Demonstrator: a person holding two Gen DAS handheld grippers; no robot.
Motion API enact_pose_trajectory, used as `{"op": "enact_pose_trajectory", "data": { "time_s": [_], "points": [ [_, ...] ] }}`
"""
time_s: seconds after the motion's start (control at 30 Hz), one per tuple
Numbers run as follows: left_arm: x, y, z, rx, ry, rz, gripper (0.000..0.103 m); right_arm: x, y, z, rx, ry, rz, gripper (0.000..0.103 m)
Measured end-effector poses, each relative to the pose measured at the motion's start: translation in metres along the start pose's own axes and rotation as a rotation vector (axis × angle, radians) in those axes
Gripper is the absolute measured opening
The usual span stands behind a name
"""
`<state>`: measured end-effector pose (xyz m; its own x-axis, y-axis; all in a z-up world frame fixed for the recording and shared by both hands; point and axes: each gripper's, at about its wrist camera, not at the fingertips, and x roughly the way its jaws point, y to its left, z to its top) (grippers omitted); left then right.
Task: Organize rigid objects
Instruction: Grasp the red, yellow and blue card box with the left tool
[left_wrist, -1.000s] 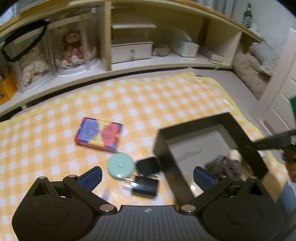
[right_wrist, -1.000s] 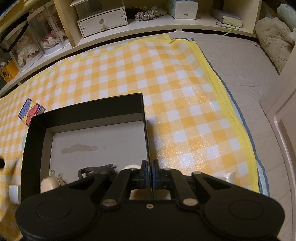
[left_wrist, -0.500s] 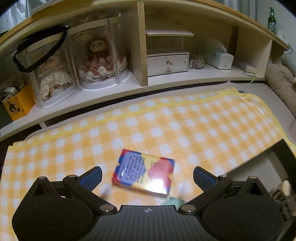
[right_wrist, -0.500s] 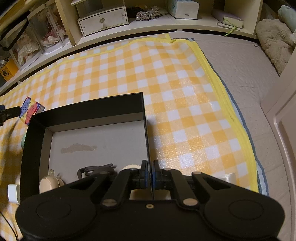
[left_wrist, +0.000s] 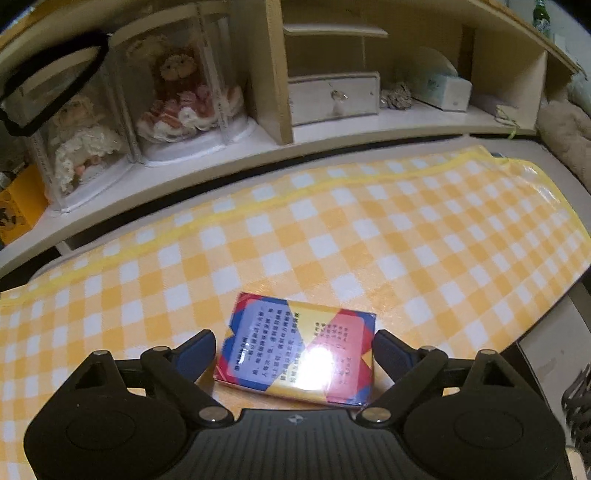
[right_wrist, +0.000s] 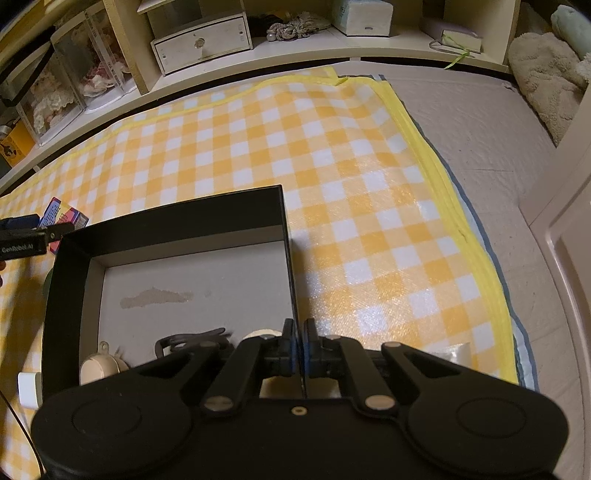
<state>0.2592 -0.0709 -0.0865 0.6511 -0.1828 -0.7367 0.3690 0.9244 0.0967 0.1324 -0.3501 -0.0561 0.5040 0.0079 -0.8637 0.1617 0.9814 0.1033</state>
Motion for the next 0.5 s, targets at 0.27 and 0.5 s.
{"op": "enact_pose_trajectory", "data": {
  "time_s": [0.27, 0.5],
  "points": [
    [0.0097, -0.0054, -0.0036, 0.047, 0.018, 0.014, 0.092, -0.0004, 0.0000, 0.0001, -0.001, 0.000, 0.000, 0.005],
    [0.0077, -0.0054, -0.0039, 0.034, 0.015, 0.017, 0.091, -0.0005, 0.0000, 0.0002, 0.001, 0.000, 0.000, 0.005]
  ]
}}
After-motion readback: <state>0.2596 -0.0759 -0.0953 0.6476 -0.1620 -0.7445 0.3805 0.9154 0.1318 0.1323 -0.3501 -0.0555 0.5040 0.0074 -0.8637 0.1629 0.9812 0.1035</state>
